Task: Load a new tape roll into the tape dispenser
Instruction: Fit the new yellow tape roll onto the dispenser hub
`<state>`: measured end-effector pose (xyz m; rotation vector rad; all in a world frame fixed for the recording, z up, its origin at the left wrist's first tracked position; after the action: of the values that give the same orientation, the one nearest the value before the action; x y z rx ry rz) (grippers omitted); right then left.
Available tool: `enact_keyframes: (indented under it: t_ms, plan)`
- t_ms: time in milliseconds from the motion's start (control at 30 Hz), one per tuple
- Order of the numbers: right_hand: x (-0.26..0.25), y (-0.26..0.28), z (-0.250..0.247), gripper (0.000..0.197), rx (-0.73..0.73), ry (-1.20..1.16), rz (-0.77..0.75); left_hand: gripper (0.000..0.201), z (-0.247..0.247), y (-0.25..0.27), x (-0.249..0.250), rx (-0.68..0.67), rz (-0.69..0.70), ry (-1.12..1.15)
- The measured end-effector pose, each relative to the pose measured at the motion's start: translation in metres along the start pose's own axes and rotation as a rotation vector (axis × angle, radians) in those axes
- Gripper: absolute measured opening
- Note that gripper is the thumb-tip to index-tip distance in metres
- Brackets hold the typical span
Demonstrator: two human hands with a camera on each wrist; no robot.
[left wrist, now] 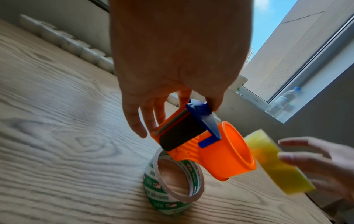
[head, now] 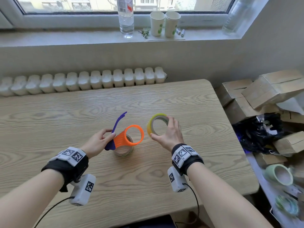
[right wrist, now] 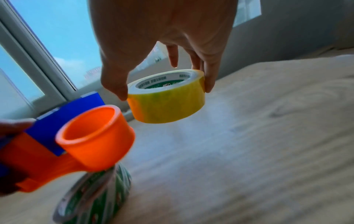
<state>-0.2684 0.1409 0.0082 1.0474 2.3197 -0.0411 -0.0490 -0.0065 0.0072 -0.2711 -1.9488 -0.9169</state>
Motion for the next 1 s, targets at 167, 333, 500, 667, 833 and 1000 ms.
enact_keyframes:
  t_ms: [167,333,500,667,833,1000]
  plan:
    - [-0.043,-0.001,-0.024,0.093,0.022,-0.060,-0.178,0.034,0.004,-0.006,0.016,-0.004,0.030,-0.002]
    - [-0.070,0.006,-0.028,0.089,0.006,0.022,-0.338,0.033,0.005,-0.003,0.038,0.015,0.067,0.066]
    - [-0.086,0.011,-0.022,0.089,-0.012,0.090,-0.420,0.031,0.000,0.009,0.051,0.007,0.057,0.065]
    - [-0.089,0.011,-0.013,0.090,-0.049,0.141,-0.436,0.024,-0.009,0.019,0.052,-0.028,0.085,0.104]
    - [-0.096,0.011,-0.011,0.093,-0.074,0.134,-0.468,0.026,-0.017,0.027,0.054,-0.121,0.050,0.123]
    - [-0.103,0.009,-0.014,0.097,-0.086,0.073,-0.495,0.031,-0.024,0.028,0.051,-0.189,0.006,0.166]
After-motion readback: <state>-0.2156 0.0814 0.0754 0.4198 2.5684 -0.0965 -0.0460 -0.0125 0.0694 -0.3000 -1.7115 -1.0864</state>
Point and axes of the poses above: each hand's wrist, its own y-axis away from the middle knuckle, its own z-axis out of the palm, x = y × z, the point moved 2 cm from there along -y, towards the middle knuckle, and after that the axes turned 7 degrees about y, right-handed, at the moved point
